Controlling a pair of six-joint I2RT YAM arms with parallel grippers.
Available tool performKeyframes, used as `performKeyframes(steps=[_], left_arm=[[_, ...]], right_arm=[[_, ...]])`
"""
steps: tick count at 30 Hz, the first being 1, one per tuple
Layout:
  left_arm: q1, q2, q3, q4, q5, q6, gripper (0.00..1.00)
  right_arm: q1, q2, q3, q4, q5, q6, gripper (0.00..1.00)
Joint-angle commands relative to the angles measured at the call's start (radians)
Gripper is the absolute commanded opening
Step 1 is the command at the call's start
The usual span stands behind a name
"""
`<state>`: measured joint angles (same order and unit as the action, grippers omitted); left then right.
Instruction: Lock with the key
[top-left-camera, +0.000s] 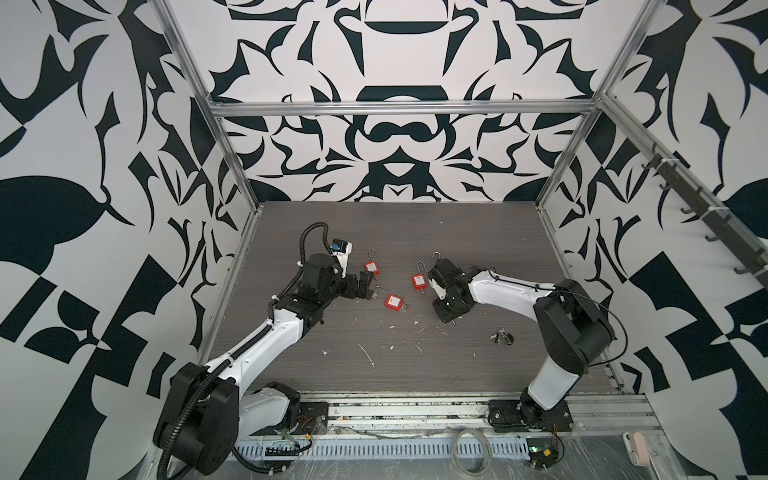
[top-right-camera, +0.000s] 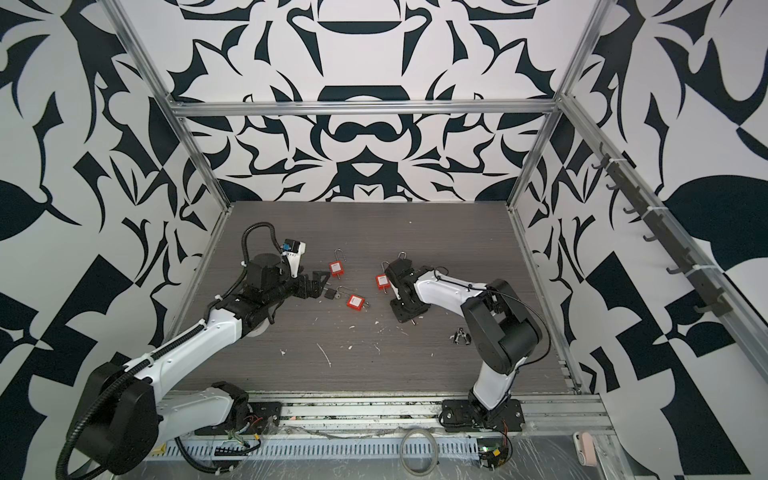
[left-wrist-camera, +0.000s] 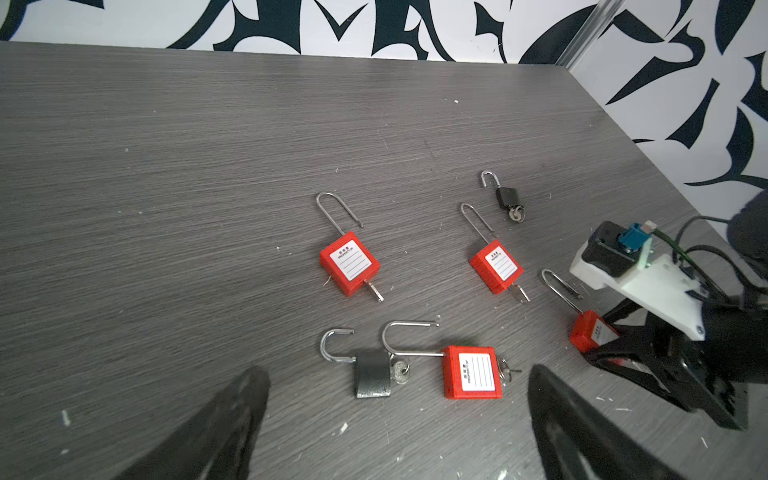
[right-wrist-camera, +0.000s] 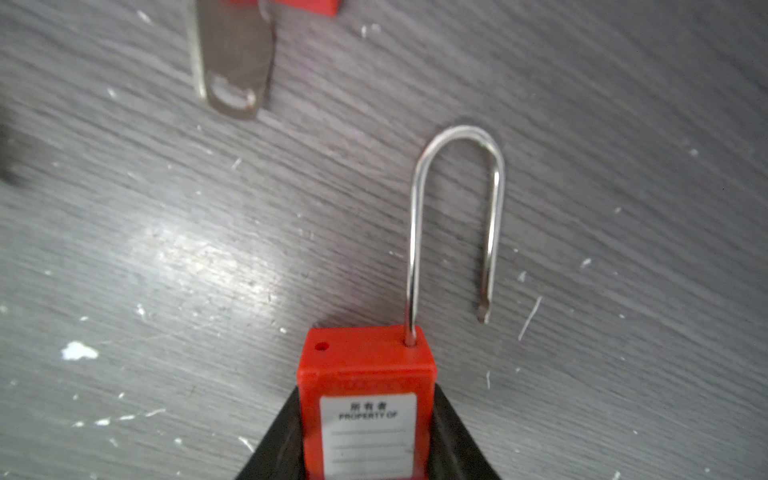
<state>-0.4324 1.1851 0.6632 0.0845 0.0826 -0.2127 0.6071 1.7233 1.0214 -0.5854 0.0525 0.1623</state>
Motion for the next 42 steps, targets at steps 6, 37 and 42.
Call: performKeyframes(steps=[6, 37, 42], left_arm=[[-0.004, -0.028, 0.032, -0.039, 0.045, 0.046, 0.99], [-0.113, 0.018, 0.112, -0.071, 0.656, 0.846, 0.72], [-0.133, 0.026, 0.12, -0.092, 0.708, 0.927, 0.7]], right_arm=[[0.028, -0.107, 0.053, -0.025, -0.003, -0.094, 0.39], [0.031, -0.368, 0.132, -0.244, -0.449, -0.795, 0.36], [0.031, -0.368, 0.148, -0.275, -0.487, -0.821, 0.35]])
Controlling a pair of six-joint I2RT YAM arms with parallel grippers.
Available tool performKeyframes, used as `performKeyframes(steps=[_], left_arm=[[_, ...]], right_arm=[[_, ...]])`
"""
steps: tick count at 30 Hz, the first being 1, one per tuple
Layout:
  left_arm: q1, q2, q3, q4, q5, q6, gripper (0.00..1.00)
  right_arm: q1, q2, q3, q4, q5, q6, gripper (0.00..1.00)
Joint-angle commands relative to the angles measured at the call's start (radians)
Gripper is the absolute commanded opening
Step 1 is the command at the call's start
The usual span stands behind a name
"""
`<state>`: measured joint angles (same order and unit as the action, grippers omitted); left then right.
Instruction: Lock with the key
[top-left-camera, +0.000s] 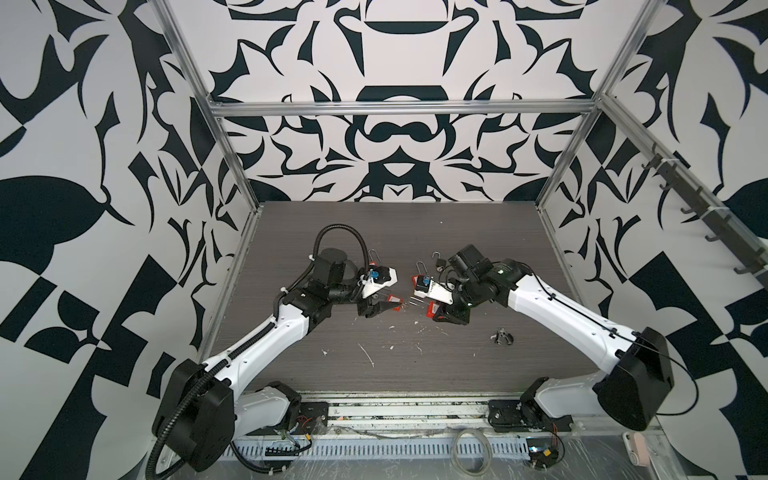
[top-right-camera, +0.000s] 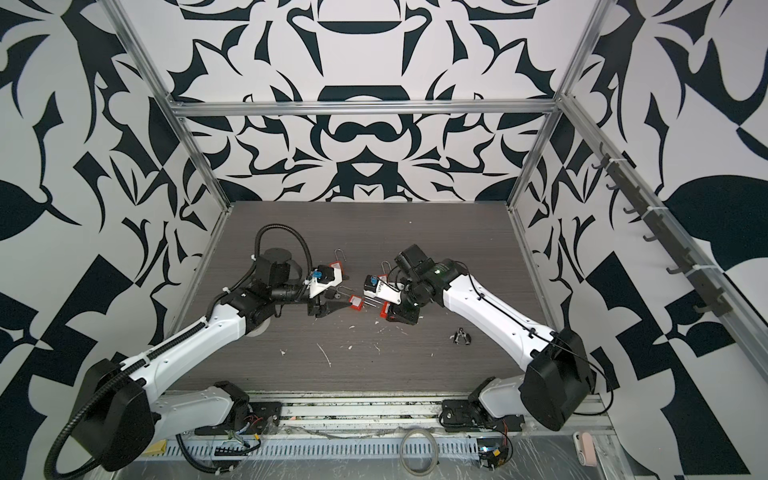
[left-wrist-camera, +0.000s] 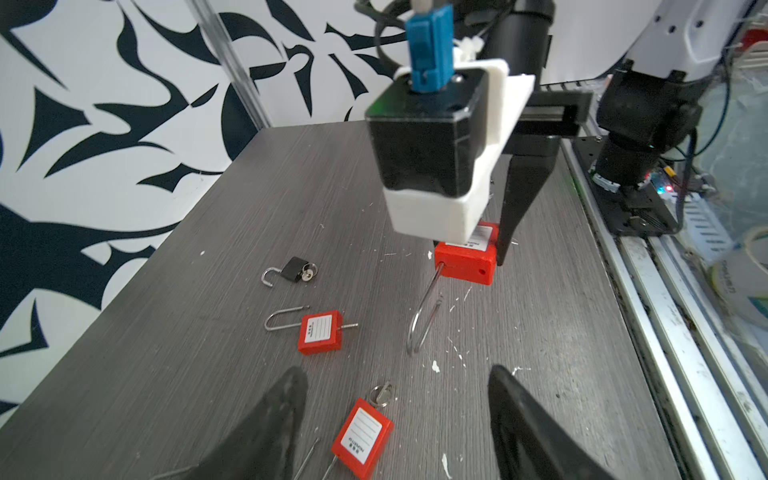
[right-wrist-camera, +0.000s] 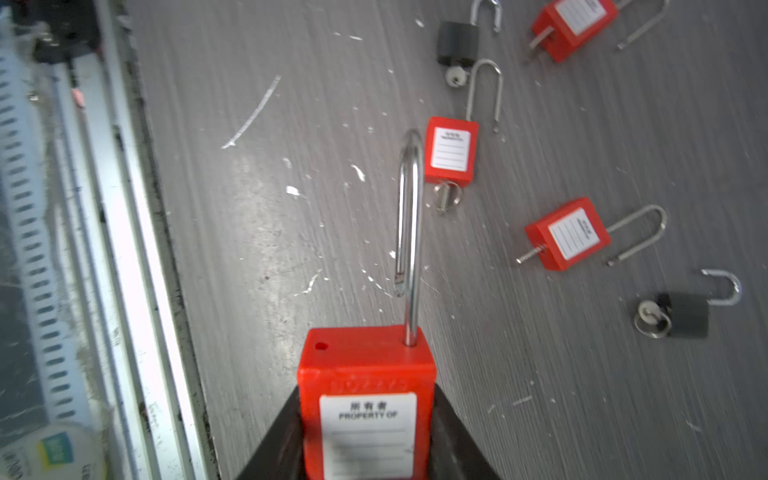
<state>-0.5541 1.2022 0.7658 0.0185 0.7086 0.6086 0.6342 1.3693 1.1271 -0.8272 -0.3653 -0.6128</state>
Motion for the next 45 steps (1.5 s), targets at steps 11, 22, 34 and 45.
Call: performKeyframes(steps=[11, 22, 34, 45], left_arm=[[-0.05, 0.065, 0.046, -0.086, 0.126, 0.156, 0.63], [-0.123, 0.168, 0.086, -0.063, -0.004, 0.097, 0.47], [-0.127, 0.148, 0.063, -0.038, 0.051, 0.053, 0.22], [-0.13, 0.172, 0.116, -0.121, 0.081, 0.01, 0.0]], right_arm=[[0.004, -0.04, 0.043, -0.031, -0.066, -0.061, 0.36], [0.004, -0.062, 0.045, -0.014, -0.093, -0.076, 0.35], [0.005, -0.047, 0.065, -0.032, -0.058, -0.097, 0.35], [0.004, -0.045, 0.074, -0.022, -0.011, -0.122, 0.38]])
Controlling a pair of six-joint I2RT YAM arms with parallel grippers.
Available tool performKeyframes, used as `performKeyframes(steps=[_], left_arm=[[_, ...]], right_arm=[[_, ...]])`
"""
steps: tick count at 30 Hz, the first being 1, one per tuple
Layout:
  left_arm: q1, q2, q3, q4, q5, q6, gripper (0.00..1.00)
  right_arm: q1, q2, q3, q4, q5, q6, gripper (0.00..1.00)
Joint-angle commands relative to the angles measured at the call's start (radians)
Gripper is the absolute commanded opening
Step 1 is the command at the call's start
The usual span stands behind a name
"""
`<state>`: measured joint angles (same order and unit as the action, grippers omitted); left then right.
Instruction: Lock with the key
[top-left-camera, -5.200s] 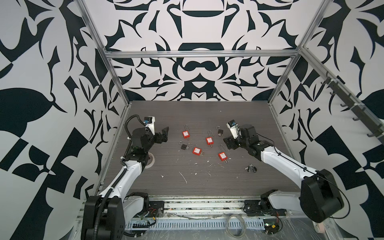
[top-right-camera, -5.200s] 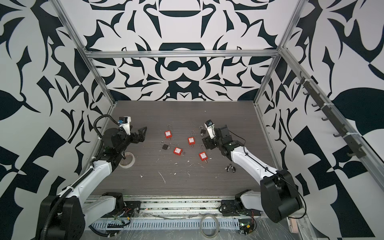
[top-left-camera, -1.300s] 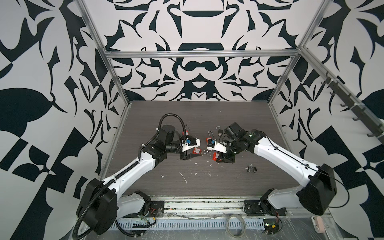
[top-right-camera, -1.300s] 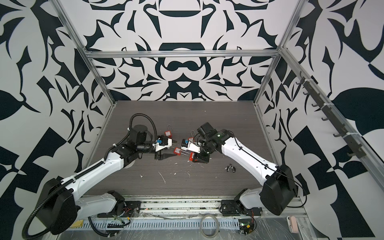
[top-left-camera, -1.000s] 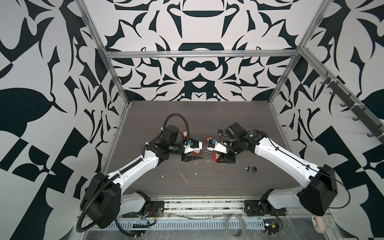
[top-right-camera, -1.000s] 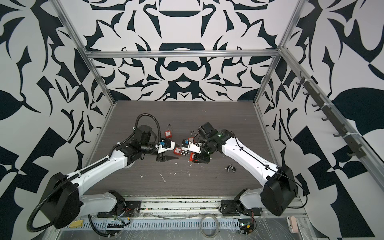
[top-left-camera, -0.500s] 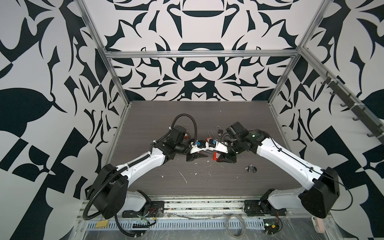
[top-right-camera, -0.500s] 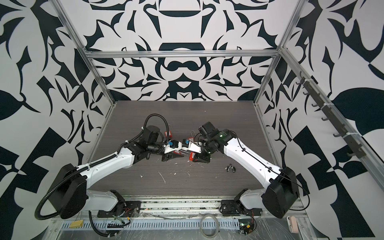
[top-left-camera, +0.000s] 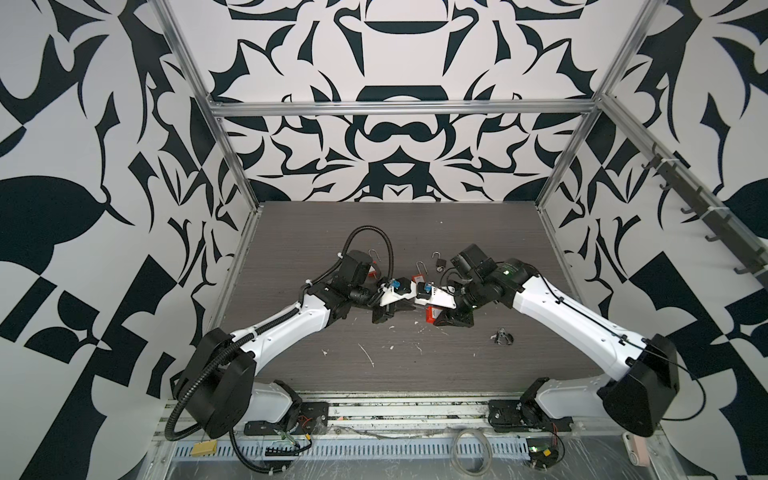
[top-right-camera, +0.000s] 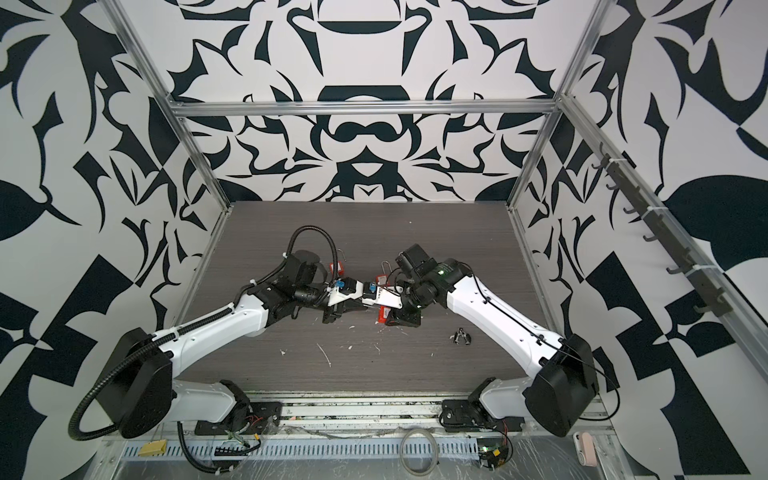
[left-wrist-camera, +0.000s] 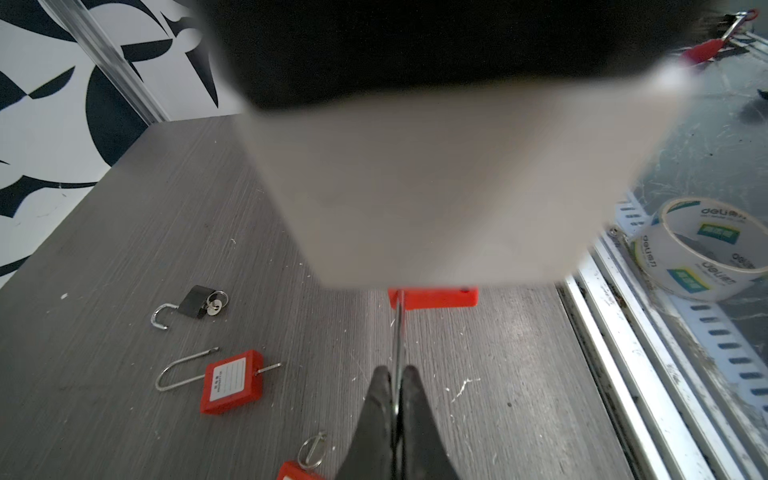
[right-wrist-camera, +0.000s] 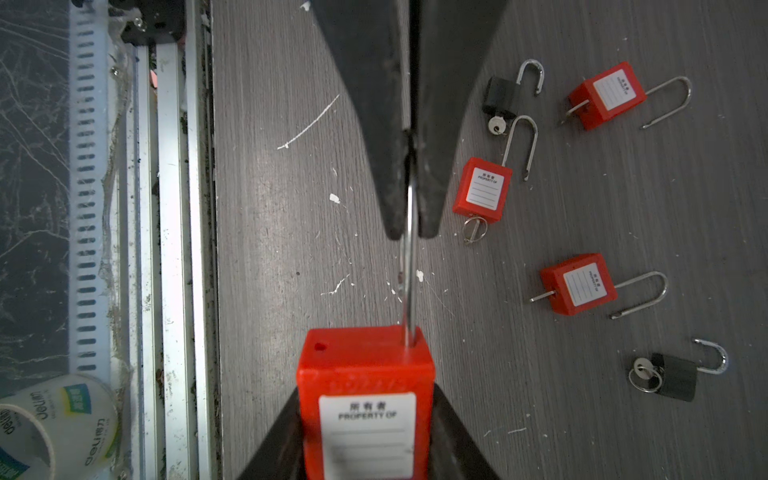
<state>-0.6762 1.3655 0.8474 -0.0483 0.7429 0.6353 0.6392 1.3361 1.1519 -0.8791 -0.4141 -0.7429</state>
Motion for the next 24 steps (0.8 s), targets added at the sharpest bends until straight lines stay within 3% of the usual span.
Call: performKeyframes(steps=[1, 6, 8, 9, 12, 15, 20, 24], left_arm=[[-0.008, 0.01, 0.037, -0.055, 0.054, -0.019, 0.0], [-0.01, 0.011, 0.044, -0.055, 0.077, -0.06, 0.0], [-0.01, 0.007, 0.044, -0.055, 0.085, -0.08, 0.0], [-0.01, 0.004, 0.044, -0.055, 0.087, -0.087, 0.0], [-0.01, -0.004, 0.041, -0.061, 0.102, -0.107, 0.0], [-0.01, -0.007, 0.031, -0.038, 0.126, -0.146, 0.0], [-0.01, -0.023, -0.002, 0.068, 0.172, -0.247, 0.0], [-0.01, -0.033, -0.011, 0.088, 0.188, -0.261, 0.0]], right_arm=[[-0.001, -0.014, 0.05, 0.035, 0.038, 0.009, 0.4], [-0.001, -0.026, 0.055, 0.054, 0.053, 0.012, 0.56], [-0.001, -0.035, 0.06, 0.059, 0.072, 0.017, 0.81], [-0.001, -0.041, 0.06, 0.054, 0.064, 0.018, 0.87], [-0.001, -0.065, 0.057, 0.01, 0.025, -0.014, 0.88], [-0.001, -0.077, 0.044, -0.008, 0.061, -0.024, 0.86], [-0.001, -0.074, 0.026, -0.02, 0.047, -0.036, 0.8], [-0.001, -0.06, 0.026, -0.023, 0.022, -0.04, 0.72]])
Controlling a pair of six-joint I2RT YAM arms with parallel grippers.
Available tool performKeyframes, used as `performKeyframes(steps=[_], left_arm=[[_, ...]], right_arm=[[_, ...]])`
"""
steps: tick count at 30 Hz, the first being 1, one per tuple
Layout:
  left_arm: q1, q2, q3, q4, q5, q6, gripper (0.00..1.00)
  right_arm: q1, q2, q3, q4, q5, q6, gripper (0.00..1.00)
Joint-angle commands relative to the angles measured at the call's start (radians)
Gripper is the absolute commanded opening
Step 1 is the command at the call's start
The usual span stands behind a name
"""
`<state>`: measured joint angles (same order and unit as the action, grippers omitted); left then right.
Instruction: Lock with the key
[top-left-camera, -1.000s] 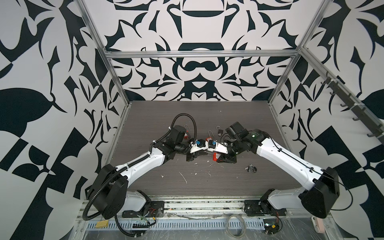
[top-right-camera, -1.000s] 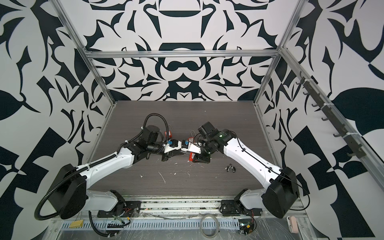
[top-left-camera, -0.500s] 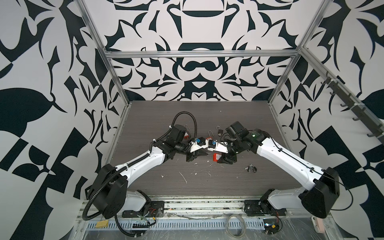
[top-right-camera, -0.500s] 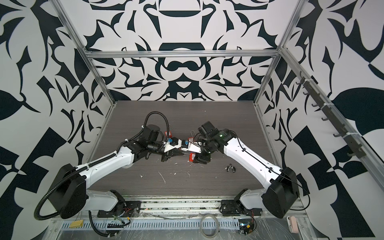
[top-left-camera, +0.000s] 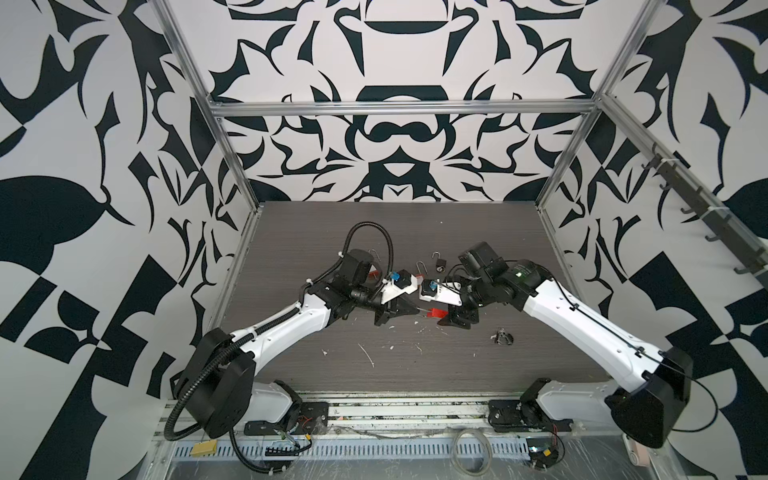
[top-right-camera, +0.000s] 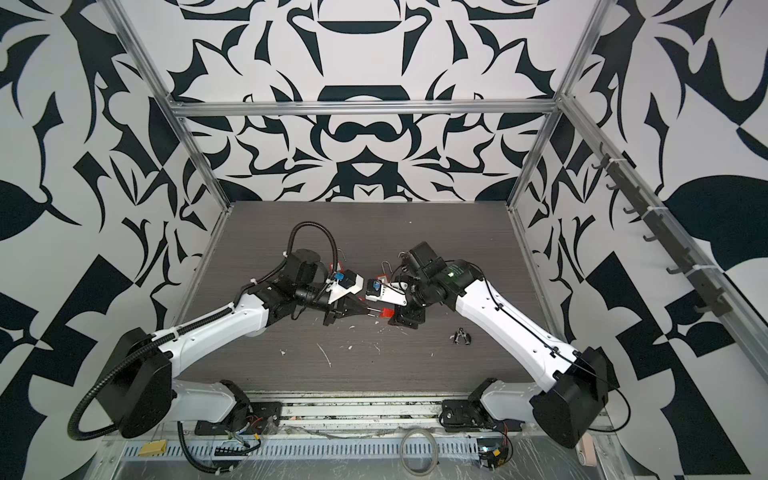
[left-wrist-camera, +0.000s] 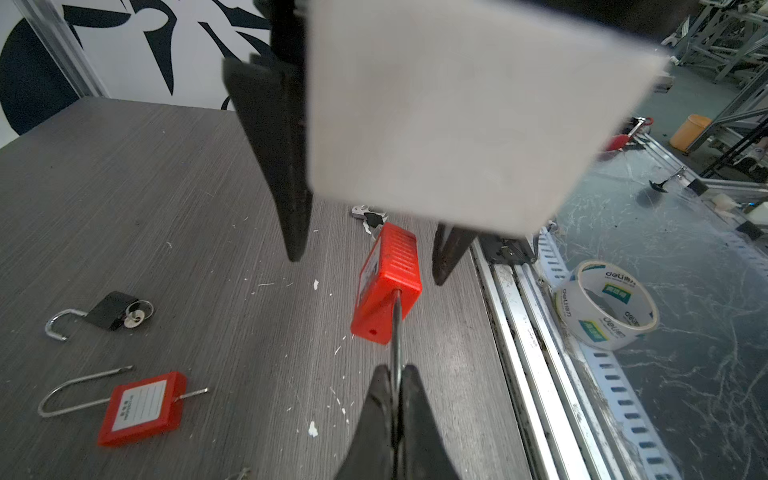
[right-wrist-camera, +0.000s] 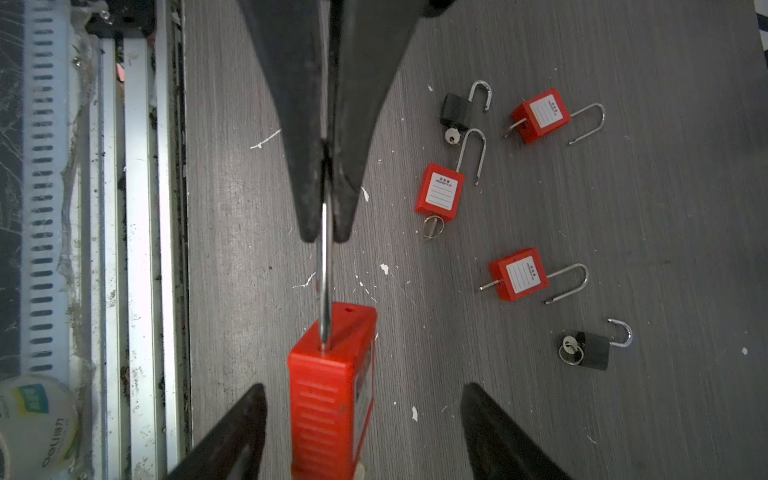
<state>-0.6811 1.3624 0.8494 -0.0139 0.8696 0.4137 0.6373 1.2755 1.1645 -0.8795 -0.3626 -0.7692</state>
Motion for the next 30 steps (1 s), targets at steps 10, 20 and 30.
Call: performKeyframes(steps=[10, 20, 30], left_arm=[[-0.005, -0.036, -0.014, 0.076, 0.071, -0.046, 0.0], [-0.005, -0.068, -0.036, 0.063, 0.011, -0.04, 0.38], [-0.035, -0.064, -0.026, -0.009, -0.047, 0.016, 0.28]], right_arm=[[0.001, -0.015, 0.003, -0.031, -0.096, -0.022, 0.39], [0.001, -0.03, 0.015, -0.061, -0.11, -0.035, 0.13], [0.0, -0.018, 0.039, -0.078, -0.134, -0.038, 0.1]])
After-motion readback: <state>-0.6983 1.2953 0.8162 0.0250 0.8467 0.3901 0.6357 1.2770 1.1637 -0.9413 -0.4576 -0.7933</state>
